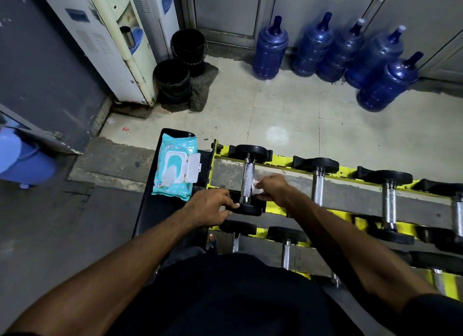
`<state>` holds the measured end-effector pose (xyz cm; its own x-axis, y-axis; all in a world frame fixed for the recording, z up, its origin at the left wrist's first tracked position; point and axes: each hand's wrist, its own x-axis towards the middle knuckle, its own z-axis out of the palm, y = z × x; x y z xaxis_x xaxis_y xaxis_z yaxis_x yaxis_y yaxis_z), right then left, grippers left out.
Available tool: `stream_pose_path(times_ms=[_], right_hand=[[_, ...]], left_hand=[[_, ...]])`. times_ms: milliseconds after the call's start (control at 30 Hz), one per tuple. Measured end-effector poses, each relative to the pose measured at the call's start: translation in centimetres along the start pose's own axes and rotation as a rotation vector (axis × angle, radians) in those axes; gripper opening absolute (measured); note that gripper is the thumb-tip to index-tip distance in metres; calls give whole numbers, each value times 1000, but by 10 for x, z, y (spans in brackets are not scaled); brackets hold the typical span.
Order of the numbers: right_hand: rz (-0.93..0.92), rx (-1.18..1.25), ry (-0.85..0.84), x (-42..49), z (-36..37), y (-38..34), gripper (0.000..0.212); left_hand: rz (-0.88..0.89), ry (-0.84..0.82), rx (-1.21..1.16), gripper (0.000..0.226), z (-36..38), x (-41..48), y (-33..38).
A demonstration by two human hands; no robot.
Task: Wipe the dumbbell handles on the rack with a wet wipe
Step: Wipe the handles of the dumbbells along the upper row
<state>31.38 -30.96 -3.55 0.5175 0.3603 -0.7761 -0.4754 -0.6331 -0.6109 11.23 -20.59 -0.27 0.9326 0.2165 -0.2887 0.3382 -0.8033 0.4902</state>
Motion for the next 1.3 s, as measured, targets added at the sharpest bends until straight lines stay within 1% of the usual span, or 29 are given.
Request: stream_pose_path(times_ms=[67,200,233,300,367,400,467,567,600,633,667,700,767,833,900,967,1000,1067,1133,1200,1300], right_hand=[[21,43,-33,5,-3,-4,12],[-95,240,-58,4,5,-14,20],[-100,272,-53,1,6,-13,23],[-25,223,-29,-2,7,-6,28],[47,93,-17,0,6,-2,25],[47,93,-16,2,4,-3,24],[-4,167,1,4,5,-14,24],[-107,310,76,4,14,-25,25],[-134,352,108,3,17,-24,22],[-179,332,151,1,19,-20,16],[-259,231,204,0,19,-14,11],[-362,74,248,-4,19,-9,16],[-577,-253,278,-11,17,2,25],[-732,-451,280,-16,20,1,25],[-798,-579,317,-20,25,-8,20],[-854,-799,354,-18,30,-12,17],[-887,-947,334,-17,32,-12,18],[-958,-1288,271,-20,37,-8,28],[-1020,-1533,208,-20,38,-6,36],[-1047,-1709,186,-19,40,-13,36],[-1021,-1804,263,-20,41,-30,29]], left_hand=[[2,3,-5,31,0,0,0],[5,-2,3,31,0,-1,0],[5,-2,3,31,0,-1,1],[2,-10,5,31,-1,-1,2],[2,-11,11,31,-3,-1,2],[3,-13,14,32,-3,-1,3],[4,-19,21,32,-4,-1,3],[10,-25,26,32,-4,-1,3],[9,-26,26,32,-4,-1,2],[6,-25,26,32,-4,0,2],[4,-24,25,32,-4,0,2],[3,-21,24,31,-4,0,2],[5,-17,21,30,-3,0,2],[6,-18,19,30,-3,0,2],[8,-24,22,31,-4,0,2],[7,-26,22,32,-4,0,1],[7,-25,21,32,-4,0,1],[8,-20,31,32,-4,-1,1],[10,-15,32,32,-3,-1,1],[13,-9,29,32,-4,0,2],[14,-17,33,33,-4,0,3]])
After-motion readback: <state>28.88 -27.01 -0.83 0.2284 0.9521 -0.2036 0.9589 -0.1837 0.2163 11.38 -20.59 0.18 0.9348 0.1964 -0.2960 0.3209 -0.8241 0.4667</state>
